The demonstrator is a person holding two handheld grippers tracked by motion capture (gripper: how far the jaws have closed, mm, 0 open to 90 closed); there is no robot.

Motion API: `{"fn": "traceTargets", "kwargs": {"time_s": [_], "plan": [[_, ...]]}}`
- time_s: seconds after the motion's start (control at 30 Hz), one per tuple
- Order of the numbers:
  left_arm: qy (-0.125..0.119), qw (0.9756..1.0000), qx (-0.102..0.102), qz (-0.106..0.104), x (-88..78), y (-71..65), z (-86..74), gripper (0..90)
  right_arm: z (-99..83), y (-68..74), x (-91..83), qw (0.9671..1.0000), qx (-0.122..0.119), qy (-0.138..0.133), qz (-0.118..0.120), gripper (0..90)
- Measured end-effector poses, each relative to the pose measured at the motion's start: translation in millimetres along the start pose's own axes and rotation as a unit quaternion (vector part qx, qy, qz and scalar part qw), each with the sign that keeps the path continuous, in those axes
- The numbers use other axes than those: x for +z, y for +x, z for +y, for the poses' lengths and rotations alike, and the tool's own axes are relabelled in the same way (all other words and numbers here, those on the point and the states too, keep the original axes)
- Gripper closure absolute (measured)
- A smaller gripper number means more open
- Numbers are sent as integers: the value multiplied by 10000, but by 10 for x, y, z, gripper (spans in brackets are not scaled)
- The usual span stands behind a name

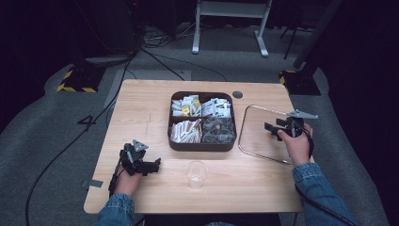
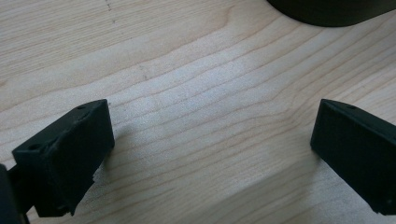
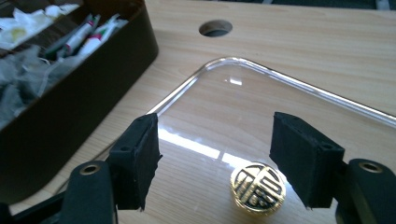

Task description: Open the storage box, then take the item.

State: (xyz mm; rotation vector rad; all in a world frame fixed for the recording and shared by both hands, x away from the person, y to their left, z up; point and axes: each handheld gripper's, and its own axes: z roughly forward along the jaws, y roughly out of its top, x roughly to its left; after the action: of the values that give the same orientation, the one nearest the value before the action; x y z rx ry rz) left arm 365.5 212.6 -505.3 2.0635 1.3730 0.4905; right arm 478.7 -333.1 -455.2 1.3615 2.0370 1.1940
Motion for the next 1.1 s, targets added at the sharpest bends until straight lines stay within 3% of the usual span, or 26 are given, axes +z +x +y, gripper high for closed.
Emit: {"fn": "traceTargets", "kwargs": {"time_s": [0.57, 0.8, 0.87, 1.1], "plan": [[1, 10000, -24, 1, 2, -9, 2, 0, 312, 421, -139, 9983, -152, -391, 395, 296], [9, 10000, -12, 15, -3, -10, -1, 0, 403, 696, -69, 9975, -319, -313, 544, 301], [3, 10000, -11, 22, -4, -10, -2, 0, 437, 780, -39, 9965, -346, -324, 682, 364], [0, 10000, 1, 27, -5, -10, -4, 0, 492, 1039, 96, 9935, -508, -130, 1013, 427]]}}
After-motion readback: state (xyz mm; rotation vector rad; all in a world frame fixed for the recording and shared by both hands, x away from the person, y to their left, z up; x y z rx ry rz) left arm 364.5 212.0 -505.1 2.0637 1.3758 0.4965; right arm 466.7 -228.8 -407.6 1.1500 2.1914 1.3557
